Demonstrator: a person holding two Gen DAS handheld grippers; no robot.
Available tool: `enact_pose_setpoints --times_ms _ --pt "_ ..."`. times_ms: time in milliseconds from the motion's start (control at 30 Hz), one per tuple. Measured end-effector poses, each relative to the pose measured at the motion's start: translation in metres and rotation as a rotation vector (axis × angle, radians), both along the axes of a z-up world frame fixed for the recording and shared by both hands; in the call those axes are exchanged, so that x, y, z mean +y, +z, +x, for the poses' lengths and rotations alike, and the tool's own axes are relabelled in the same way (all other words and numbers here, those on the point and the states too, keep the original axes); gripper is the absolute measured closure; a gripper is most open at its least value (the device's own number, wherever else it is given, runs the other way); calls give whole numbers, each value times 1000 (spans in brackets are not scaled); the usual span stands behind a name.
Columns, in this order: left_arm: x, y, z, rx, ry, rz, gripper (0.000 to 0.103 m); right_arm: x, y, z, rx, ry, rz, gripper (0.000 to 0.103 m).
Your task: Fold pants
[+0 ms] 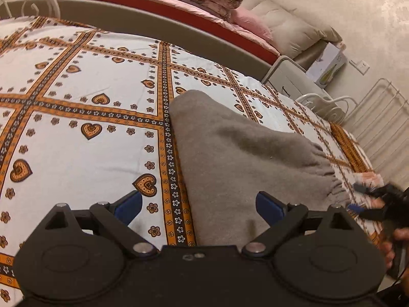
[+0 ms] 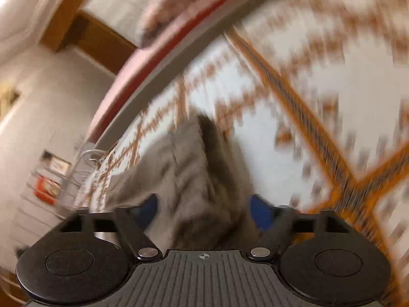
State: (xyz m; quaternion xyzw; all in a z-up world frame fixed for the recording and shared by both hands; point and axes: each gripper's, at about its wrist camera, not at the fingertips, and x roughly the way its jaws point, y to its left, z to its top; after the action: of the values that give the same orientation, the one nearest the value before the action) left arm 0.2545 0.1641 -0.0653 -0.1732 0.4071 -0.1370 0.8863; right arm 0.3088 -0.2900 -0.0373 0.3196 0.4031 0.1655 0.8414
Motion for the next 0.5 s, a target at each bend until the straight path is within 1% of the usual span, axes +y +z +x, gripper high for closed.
enact_pose_setpoints --times_ms 67,133,267,300,367,433,500 --pt "-3 -1 1 -1 -15 16 14 -2 8 5 -36 55 -30 20" --pt "-7 -3 4 4 -23 23 14 0 5 11 -31 92 -56 20" --pt "-13 -8 10 2 -48 26 14 4 -15 20 13 176 -42 20" --pt "-14 -11 13 6 -50 40 14 3 -21 17 21 188 -32 20" --pt "-16 -16 18 14 -55 68 14 2 -31 22 37 208 -44 20" --pt "-15 -23 25 22 -70 56 13 4 -38 26 40 237 -72 20" --pt "-15 -27 31 5 -91 47 13 3 -46 31 45 259 -40 20"
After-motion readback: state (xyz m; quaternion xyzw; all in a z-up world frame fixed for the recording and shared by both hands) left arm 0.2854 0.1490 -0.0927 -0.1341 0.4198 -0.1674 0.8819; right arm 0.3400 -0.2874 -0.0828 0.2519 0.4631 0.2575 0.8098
